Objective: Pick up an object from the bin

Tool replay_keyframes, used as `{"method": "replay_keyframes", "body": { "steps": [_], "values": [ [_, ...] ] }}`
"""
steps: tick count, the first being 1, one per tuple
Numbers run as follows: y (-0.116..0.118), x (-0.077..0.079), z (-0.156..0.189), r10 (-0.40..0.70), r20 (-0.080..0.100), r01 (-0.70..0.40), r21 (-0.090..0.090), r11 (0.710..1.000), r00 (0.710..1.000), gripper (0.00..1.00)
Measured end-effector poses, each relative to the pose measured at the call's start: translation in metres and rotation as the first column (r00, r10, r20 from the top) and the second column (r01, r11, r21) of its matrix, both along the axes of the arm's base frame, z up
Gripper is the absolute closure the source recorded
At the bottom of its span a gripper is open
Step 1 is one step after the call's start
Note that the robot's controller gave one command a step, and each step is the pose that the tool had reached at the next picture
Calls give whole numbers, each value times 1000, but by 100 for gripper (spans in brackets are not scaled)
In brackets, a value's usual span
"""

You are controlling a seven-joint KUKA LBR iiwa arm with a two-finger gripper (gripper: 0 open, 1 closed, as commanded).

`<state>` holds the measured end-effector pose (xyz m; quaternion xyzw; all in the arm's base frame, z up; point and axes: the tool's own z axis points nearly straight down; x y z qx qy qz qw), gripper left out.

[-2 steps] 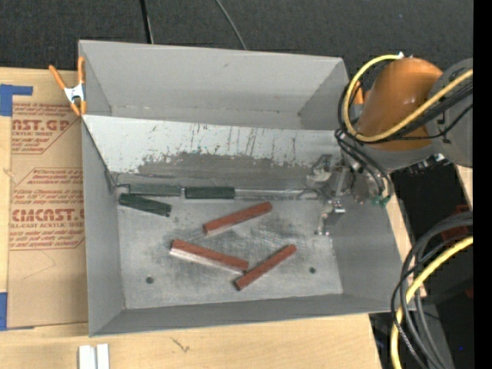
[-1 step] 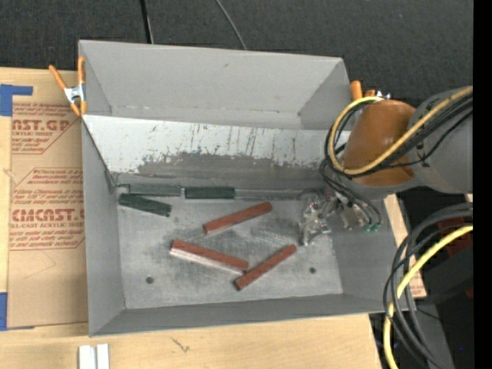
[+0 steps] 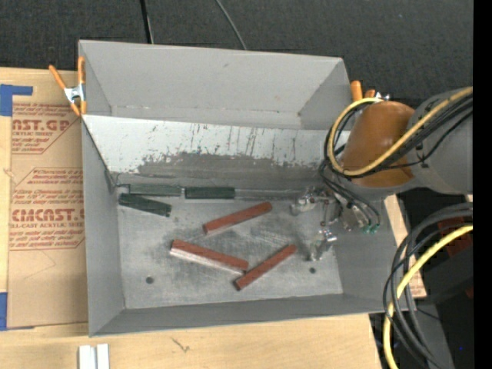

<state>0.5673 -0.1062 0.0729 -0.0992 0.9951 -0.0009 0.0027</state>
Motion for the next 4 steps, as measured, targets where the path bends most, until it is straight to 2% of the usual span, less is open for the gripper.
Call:
{"method": "replay_keyframes", "body": {
  "steps": [1,2,3,4],
  "values": [
    [0,0,0,0,1,0,0,1000,1000,0],
    [79,-51,3,202,8,-202,-6,979,979,100],
    [79,-51,3,203,8,-203,-7,979,979,100],
    [98,-57,137,220,-3,-220,2,975,975,100]
  ]
}}
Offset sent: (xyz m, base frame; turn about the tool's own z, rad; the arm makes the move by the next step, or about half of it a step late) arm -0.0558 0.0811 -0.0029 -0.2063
